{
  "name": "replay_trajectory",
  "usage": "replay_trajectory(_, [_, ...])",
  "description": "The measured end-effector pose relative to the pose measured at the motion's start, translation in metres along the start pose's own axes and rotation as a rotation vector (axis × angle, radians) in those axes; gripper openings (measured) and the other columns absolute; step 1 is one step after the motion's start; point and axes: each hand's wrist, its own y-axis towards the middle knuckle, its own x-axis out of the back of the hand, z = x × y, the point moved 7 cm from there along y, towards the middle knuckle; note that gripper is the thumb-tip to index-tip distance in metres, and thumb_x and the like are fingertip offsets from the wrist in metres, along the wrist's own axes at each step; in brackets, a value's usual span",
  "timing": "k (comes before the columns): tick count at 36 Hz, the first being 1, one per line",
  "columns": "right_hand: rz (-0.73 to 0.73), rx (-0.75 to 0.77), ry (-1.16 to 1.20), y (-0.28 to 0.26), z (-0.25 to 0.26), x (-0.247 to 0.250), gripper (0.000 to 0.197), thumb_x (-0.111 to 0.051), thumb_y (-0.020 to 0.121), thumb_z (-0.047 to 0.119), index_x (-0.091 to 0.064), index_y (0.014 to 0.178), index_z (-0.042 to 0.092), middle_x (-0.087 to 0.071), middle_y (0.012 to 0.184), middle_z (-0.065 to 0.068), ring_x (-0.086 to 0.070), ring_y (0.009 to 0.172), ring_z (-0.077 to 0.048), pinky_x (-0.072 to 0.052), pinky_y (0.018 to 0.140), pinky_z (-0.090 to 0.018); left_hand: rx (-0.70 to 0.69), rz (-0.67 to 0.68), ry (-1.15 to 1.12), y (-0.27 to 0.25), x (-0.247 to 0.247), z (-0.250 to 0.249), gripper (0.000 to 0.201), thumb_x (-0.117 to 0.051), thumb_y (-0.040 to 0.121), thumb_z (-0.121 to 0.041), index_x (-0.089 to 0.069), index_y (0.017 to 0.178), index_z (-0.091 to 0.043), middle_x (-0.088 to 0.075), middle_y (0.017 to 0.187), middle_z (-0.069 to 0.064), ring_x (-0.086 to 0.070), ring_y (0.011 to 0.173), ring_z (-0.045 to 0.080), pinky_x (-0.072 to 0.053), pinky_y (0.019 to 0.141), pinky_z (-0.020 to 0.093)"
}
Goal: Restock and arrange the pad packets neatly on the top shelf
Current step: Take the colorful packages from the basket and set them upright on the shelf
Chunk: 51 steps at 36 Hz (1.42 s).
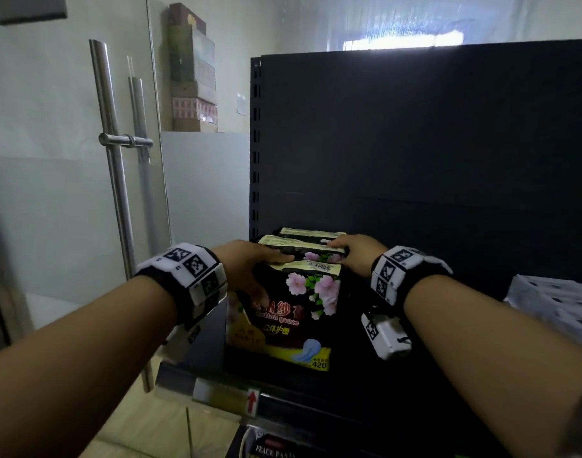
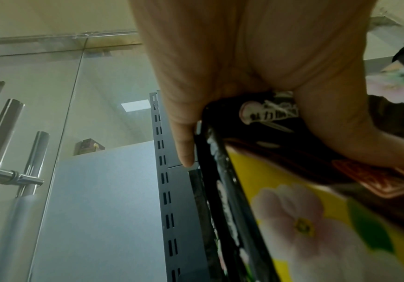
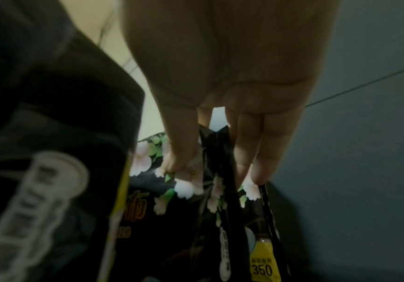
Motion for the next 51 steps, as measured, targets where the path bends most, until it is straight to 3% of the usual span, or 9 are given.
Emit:
replay_trajectory(4, [0.001, -0.015, -0.014, -0.004, 0.001, 0.002, 0.045, -0.058, 0.095, 0.020, -0.050, 0.139, 0.020, -0.046, 0.147, -0.003, -0.044, 0.132, -0.020, -0.033, 0.093, -0.017, 0.011, 0.003, 0.020, 0.003, -0.001, 0.001, 0.090, -0.083, 0.068, -0.030, -0.032, 0.141, -0.047, -0.043, 0.144, -0.009, -0.041, 0.132, 0.019, -0.036, 0.103, 0.029])
replay_trajectory(8, [0.042, -0.049, 0.032, -0.013, -0.006, -0.003, 0.055, -0.052, 0.096, 0.015, -0.035, 0.147, 0.025, -0.047, 0.145, -0.005, -0.051, 0.124, -0.022, -0.029, 0.069, -0.007, 0.017, -0.003, 0.014, 0.007, -0.002, 0.004, 0.090, -0.082, 0.069, -0.028, -0.032, 0.141, -0.047, -0.043, 0.145, -0.009, -0.043, 0.131, 0.019, -0.037, 0.098, 0.024])
replay_trajectory(12, [0.085, -0.098, 0.091, -0.032, -0.012, -0.001, 0.074, -0.060, 0.091, 0.023, -0.018, 0.152, 0.029, -0.045, 0.146, -0.007, -0.051, 0.124, -0.027, -0.039, 0.082, -0.022, 0.019, -0.018, 0.015, 0.012, -0.004, 0.005, 0.090, -0.083, 0.068, -0.025, -0.034, 0.141, -0.045, -0.048, 0.140, -0.008, -0.049, 0.124, 0.019, -0.035, 0.087, 0.018])
replay_trajectory(21, [0.101, -0.286, -0.006, -0.089, -0.030, 0.000, 0.055, -0.065, 0.090, 0.025, -0.046, 0.141, 0.012, -0.046, 0.145, -0.007, -0.045, 0.131, -0.023, -0.036, 0.105, -0.028, -0.009, -0.018, 0.050, 0.012, -0.005, 0.004, 0.089, -0.084, 0.067, -0.029, -0.036, 0.141, -0.042, -0.059, 0.126, -0.007, -0.059, 0.102, 0.014, -0.045, 0.081, 0.021])
replay_trajectory(28, [-0.010, -0.337, 0.027, -0.131, -0.023, 0.013, 0.045, -0.063, 0.091, 0.028, -0.055, 0.134, 0.014, -0.053, 0.138, -0.006, -0.050, 0.125, -0.022, -0.040, 0.105, -0.032, -0.003, -0.029, 0.160, 0.007, 0.000, -0.005, 0.089, -0.072, 0.068, -0.060, -0.030, 0.144, -0.041, -0.044, 0.145, -0.008, -0.044, 0.130, 0.020, -0.034, 0.105, 0.032])
replay_trajectory(32, [-0.142, -0.345, 0.102, -0.152, -0.019, 0.017, 0.032, -0.060, 0.093, 0.031, -0.065, 0.120, 0.014, -0.064, 0.123, -0.005, -0.059, 0.112, -0.021, -0.046, 0.094, -0.029, -0.066, -0.219, 0.098, -0.007, 0.013, -0.031, 0.076, -0.052, 0.071, -0.076, -0.043, 0.136, -0.038, -0.047, 0.140, -0.008, -0.043, 0.129, 0.022, -0.028, 0.108, 0.048])
replay_trajectory(39, [-0.356, -0.353, 0.201, -0.181, -0.011, 0.022, 0.030, -0.052, 0.095, 0.040, -0.059, 0.079, 0.016, -0.063, 0.083, -0.004, -0.062, 0.083, -0.024, -0.049, 0.077, -0.035, -0.219, -0.384, -0.165, -0.054, 0.021, -0.084, 0.045, -0.056, 0.082, -0.060, -0.062, 0.117, -0.032, -0.057, 0.119, -0.005, -0.053, 0.112, 0.017, -0.045, 0.094, 0.036])
replay_trajectory(46, [-0.444, -0.223, 0.525, -0.240, 0.010, 0.029, 0.041, -0.050, 0.096, 0.040, -0.057, 0.067, 0.011, -0.062, 0.069, -0.004, -0.063, 0.074, -0.031, -0.055, 0.076, -0.047, -0.311, -0.476, -0.437, -0.123, 0.007, -0.141, 0.019, -0.060, 0.088, -0.038, -0.070, 0.101, -0.028, -0.069, 0.095, -0.014, -0.063, 0.089, 0.004, -0.052, 0.084, 0.034])
replay_trajectory(51, [-0.313, -0.113, 0.679, -0.288, 0.013, -0.007, 0.042, -0.054, 0.095, 0.039, -0.052, 0.057, 0.022, -0.052, 0.055, 0.006, -0.052, 0.057, -0.011, -0.048, 0.064, -0.037, -0.351, -0.437, -0.595, -0.156, -0.056, -0.171, 0.009, -0.064, 0.088, -0.028, -0.070, 0.094, -0.030, -0.069, 0.087, -0.017, -0.063, 0.083, -0.002, -0.053, 0.077, 0.028])
